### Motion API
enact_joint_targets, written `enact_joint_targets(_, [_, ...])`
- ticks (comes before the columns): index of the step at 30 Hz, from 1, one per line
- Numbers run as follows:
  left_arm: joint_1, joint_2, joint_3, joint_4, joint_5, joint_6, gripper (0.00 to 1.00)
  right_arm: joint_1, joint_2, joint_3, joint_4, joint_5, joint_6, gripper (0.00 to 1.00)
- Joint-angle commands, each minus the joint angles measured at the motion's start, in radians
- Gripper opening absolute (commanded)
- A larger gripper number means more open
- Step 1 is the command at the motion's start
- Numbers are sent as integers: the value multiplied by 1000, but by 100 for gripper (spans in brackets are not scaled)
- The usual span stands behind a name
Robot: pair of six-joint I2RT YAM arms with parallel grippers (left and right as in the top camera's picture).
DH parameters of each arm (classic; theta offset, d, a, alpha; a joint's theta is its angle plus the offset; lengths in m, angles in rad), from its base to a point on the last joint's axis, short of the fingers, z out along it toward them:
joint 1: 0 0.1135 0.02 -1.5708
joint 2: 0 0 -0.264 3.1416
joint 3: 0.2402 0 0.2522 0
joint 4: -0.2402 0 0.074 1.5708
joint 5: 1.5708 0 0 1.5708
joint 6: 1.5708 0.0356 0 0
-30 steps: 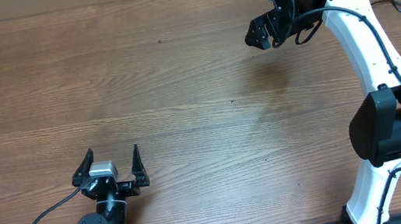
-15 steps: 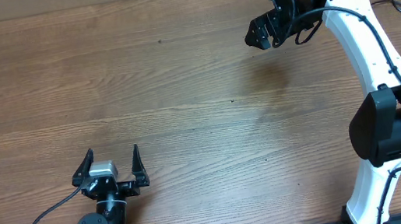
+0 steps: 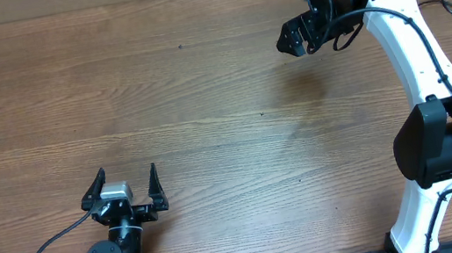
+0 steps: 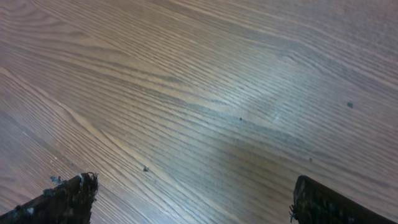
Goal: Untangle cables
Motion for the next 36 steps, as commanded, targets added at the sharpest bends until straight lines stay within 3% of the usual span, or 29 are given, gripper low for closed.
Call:
enact_joint_targets(1, [8, -11, -4, -2, 6, 9, 100, -2, -34, -4, -7, 27, -4, 100])
enact_joint_targets(9, [8, -11, -4, -2, 6, 9, 100, -4, -116, -16, -13, -27, -4, 100])
enact_joint_targets(16, [8, -11, -4, -2, 6, 9, 99, -5, -249, -167, 145, -66, -3, 100])
enact_joint_targets(22, [8, -11, -4, -2, 6, 9, 99, 0, -415, -496, 442, -159, -3, 100])
enact_joint_targets(36, [8, -11, -4, -2, 6, 9, 100, 0, -890, -1236, 1072, -163, -3, 100])
